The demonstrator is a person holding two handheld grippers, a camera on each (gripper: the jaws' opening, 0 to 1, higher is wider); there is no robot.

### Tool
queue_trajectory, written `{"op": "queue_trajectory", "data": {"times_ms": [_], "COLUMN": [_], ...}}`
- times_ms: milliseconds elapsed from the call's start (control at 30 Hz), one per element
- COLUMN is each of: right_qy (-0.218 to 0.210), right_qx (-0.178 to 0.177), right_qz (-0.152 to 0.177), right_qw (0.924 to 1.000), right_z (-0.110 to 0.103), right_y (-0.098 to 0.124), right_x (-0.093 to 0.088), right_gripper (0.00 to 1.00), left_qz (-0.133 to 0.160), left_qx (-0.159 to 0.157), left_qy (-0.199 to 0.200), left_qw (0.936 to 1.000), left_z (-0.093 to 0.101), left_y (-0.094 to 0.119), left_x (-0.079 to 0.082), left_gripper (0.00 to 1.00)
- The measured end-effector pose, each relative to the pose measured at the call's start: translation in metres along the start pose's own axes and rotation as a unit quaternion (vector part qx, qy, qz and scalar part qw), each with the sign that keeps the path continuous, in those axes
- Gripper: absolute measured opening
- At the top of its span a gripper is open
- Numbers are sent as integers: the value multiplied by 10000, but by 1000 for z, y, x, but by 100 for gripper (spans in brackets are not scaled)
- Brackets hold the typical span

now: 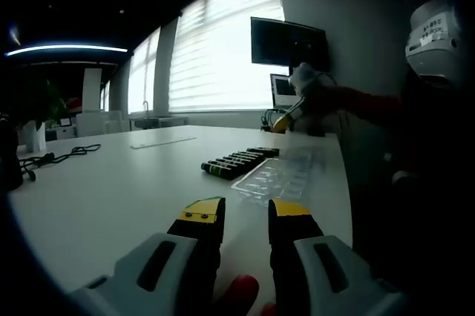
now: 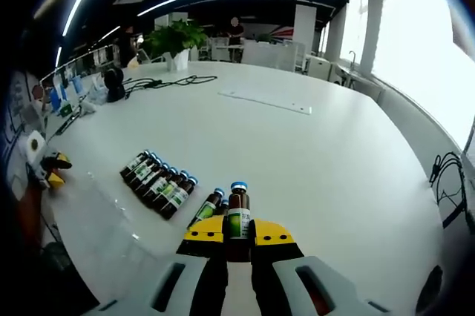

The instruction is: Grip medicine bottles put into box

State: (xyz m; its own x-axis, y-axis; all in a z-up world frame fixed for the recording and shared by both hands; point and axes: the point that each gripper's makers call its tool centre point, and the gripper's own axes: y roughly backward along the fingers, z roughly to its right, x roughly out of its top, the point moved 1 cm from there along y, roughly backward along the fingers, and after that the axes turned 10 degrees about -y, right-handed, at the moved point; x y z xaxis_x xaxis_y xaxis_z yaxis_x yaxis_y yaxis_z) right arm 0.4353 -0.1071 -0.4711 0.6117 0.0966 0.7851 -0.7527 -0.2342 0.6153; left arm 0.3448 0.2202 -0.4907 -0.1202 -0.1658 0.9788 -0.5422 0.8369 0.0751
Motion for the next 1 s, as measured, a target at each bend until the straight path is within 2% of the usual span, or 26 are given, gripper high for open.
{"op": "queue_trajectory", "data": {"times_ms": [1000], "right_qy": [-309], "right_qx": [124], "right_qz": [384], "right_qw": [9987], "right_z": [-21], "right_y": [36], "right_x": [-6], "right_gripper": [7], "left_qz": [-3], "left_qx": [-12], "left_qy": [4], "left_qw": [10000], "left_z": [1], "left_y": [0], "left_x": [0], "left_gripper": [18]}}
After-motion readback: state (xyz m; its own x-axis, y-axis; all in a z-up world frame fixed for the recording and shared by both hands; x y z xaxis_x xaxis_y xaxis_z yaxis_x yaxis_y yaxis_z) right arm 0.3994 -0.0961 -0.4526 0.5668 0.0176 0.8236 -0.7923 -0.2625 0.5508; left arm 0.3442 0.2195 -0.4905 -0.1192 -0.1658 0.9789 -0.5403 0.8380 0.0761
